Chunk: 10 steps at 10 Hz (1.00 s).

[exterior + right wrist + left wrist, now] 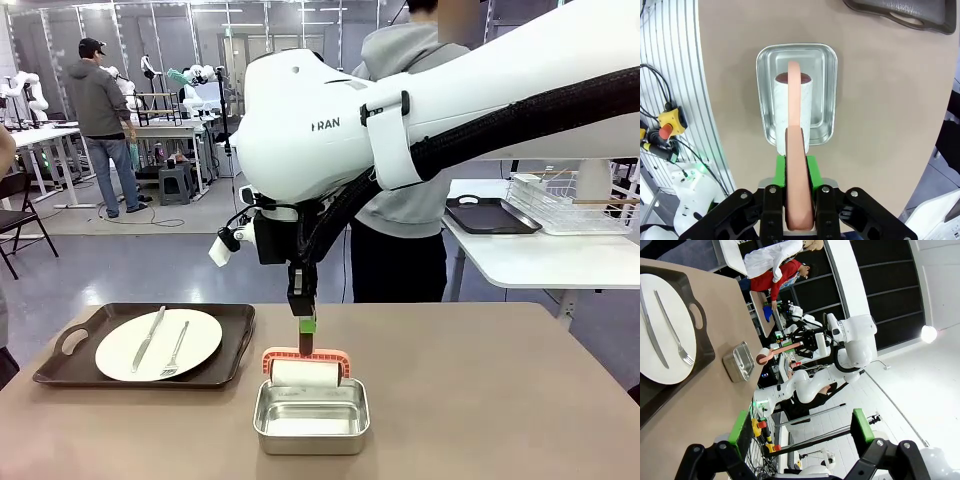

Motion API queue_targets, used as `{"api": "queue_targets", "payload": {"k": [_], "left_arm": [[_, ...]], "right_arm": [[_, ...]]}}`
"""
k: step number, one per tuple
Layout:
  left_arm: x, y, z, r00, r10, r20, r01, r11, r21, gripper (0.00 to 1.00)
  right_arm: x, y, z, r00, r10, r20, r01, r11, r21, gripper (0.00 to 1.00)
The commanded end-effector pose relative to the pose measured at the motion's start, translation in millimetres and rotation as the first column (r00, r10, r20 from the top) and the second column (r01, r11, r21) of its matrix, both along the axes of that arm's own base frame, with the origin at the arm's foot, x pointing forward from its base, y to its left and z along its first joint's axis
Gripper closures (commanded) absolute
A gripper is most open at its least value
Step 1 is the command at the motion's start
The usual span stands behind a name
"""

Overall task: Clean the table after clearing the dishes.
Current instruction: Place the Lint Roller back on top of the Airtight Container.

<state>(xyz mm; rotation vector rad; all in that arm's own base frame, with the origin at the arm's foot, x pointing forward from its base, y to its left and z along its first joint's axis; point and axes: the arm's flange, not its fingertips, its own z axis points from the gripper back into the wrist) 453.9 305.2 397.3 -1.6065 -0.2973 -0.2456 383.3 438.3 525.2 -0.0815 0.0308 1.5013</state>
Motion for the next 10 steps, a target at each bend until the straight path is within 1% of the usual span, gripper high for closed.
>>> {"api": "queue_targets", "payload": {"k": [1, 2, 3, 5, 7, 10], "left_arm": [[-6, -2, 2, 1.000, 0.009, 0.014, -0.009, 1.000, 0.010, 0.00], [-6, -2, 2, 1.000, 0.009, 0.014, -0.009, 1.000, 0.010, 0.00], [-6, -2, 2, 1.000, 0.009, 0.014, -0.009, 1.000, 0.010, 0.00], [-6, -2, 2, 1.000, 0.009, 0.014, -0.009, 1.000, 0.010, 0.00], [-6, -2, 2, 1.000, 0.009, 0.014, -0.009, 1.000, 0.010, 0.00], [-6, -2, 2, 1.000, 0.009, 0.014, -0.009, 1.000, 0.010, 0.00]], "right_arm": [[-2, 3, 0, 1.000, 0.019, 0.017, -0.019, 1.000, 0.004, 0.79], [-2, 3, 0, 1.000, 0.019, 0.017, -0.019, 1.000, 0.004, 0.79], [0, 1, -1, 1.000, 0.001, 0.000, -0.001, 1.000, 0.001, 0.79], [5, 5, -11, 1.000, 0.011, -0.019, -0.011, 1.000, 0.013, 0.79], [10, 6, -24, 0.999, 0.008, -0.033, -0.007, 1.000, 0.013, 0.79], [19, 7, -52, 0.998, 0.016, -0.067, -0.014, 1.000, 0.022, 0.79]]}}
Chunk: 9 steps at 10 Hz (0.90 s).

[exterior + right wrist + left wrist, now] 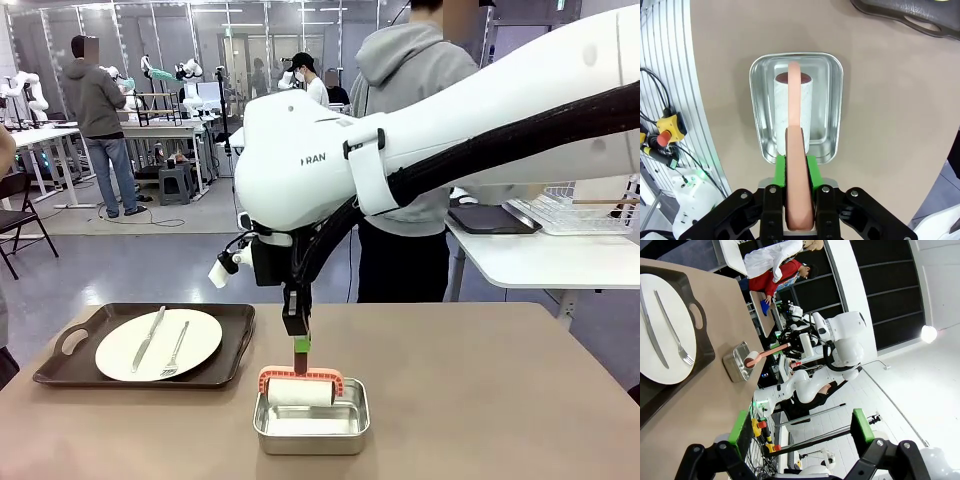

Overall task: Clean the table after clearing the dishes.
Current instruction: Place the Lint Roller back on top of the Airtight Container.

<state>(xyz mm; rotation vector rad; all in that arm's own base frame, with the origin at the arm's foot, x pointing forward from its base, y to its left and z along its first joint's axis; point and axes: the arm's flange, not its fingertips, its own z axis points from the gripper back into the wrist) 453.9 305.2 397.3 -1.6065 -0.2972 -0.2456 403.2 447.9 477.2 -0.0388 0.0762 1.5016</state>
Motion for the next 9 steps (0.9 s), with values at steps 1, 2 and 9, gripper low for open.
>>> {"api": "queue_targets", "payload": {"k": [1, 2, 9], "left_arm": [[-6, -2, 2, 1.000, 0.009, 0.014, -0.009, 1.000, 0.010, 0.00], [-6, -2, 2, 1.000, 0.009, 0.014, -0.009, 1.000, 0.010, 0.00], [-6, -2, 2, 1.000, 0.009, 0.014, -0.009, 1.000, 0.010, 0.00]], "right_arm": [[3, -3, -13, 1.000, 0.023, -0.003, -0.023, 1.000, 0.018, 0.79], [6, -4, -16, 1.000, 0.020, -0.013, -0.019, 1.000, 0.018, 0.79], [34, -17, -51, 0.999, 0.037, -0.012, -0.037, 0.999, 0.006, 0.79]]}}
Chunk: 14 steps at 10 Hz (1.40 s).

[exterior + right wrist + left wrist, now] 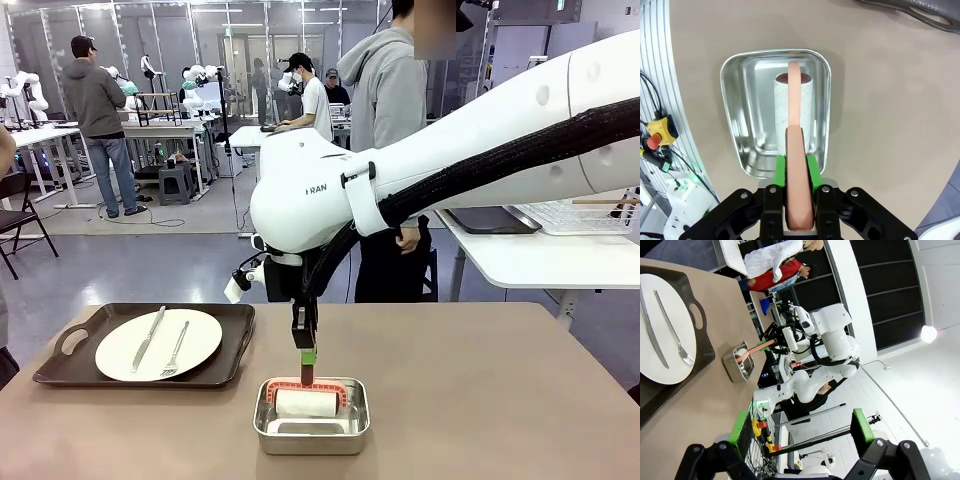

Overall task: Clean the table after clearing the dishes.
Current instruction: Place the Lint Roller back on top of the Airtight Container.

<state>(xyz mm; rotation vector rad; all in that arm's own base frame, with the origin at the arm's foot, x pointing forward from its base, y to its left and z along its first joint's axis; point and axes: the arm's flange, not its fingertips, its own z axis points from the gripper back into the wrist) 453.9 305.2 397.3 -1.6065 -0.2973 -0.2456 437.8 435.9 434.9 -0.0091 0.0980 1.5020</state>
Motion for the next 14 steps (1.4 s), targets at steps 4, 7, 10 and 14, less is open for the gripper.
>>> {"api": "queue_targets", "payload": {"k": [4, 7, 10, 14], "left_arm": [[-6, -2, 2, 1.000, 0.009, 0.014, -0.009, 1.000, 0.010, 0.00], [-6, -2, 2, 1.000, 0.009, 0.014, -0.009, 1.000, 0.010, 0.00], [-6, -2, 2, 1.000, 0.009, 0.014, -0.009, 1.000, 0.010, 0.00], [-6, -2, 2, 1.000, 0.009, 0.014, -0.009, 1.000, 0.010, 0.00]], "right_arm": [[20, -15, -28, 0.996, 0.050, 0.070, -0.050, 0.999, -0.006, 0.79], [32, -18, -43, 0.996, 0.059, 0.063, -0.059, 0.998, -0.002, 0.79], [44, -26, -46, 0.996, 0.081, 0.042, -0.083, 0.996, 0.026, 0.79], [52, -30, -44, 0.997, 0.070, 0.034, -0.071, 0.997, 0.028, 0.79]]}}
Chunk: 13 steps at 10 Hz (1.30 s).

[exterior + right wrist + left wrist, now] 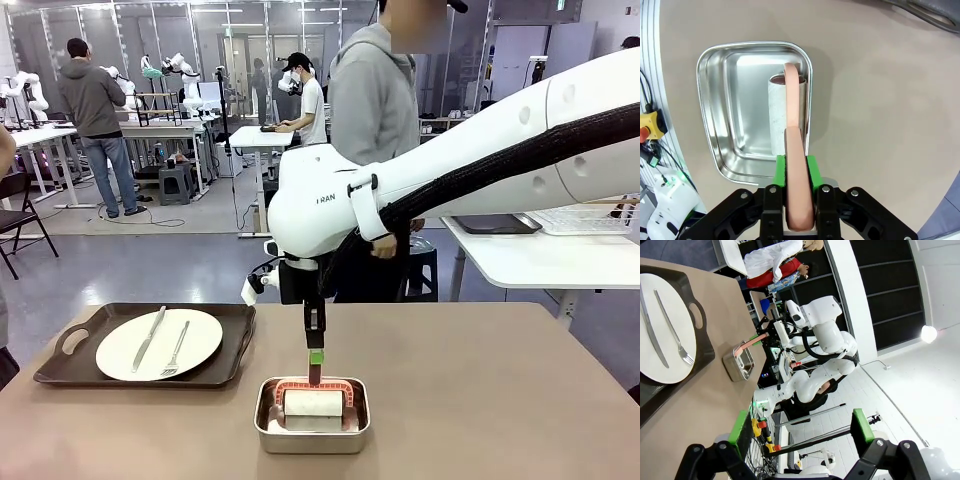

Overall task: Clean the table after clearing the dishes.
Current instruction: Place the Lint Roller back on top of the Airtight Container.

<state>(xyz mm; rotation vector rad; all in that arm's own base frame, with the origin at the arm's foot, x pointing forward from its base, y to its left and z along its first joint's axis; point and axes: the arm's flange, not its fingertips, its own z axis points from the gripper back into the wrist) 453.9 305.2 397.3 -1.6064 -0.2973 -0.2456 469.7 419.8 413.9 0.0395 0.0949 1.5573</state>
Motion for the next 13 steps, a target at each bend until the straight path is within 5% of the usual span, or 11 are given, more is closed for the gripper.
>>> {"api": "queue_targets", "payload": {"k": [1, 9, 10, 11, 13], "left_arm": [[-6, -2, 2, 1.000, 0.009, 0.014, -0.009, 1.000, 0.010, 0.00], [-6, -2, 2, 1.000, 0.009, 0.014, -0.009, 1.000, 0.010, 0.00], [-6, -2, 2, 1.000, 0.009, 0.014, -0.009, 1.000, 0.010, 0.00], [-6, -2, 2, 1.000, 0.009, 0.014, -0.009, 1.000, 0.010, 0.00], [-6, -2, 2, 1.000, 0.009, 0.014, -0.009, 1.000, 0.010, 0.00]], "right_arm": [[18, -15, -19, 0.997, 0.014, 0.072, -0.013, 1.000, -0.009, 0.71], [14, -23, 24, 0.990, -0.003, 0.140, -0.003, 0.999, 0.047, 0.00], [13, -24, 30, 0.988, -0.008, 0.155, 0.000, 0.999, 0.051, 0.08], [13, -24, 35, 0.987, -0.008, 0.162, -0.002, 0.998, 0.055, 0.00], [14, -27, 42, 0.986, -0.012, 0.169, 0.000, 0.997, 0.073, 0.00]]}}
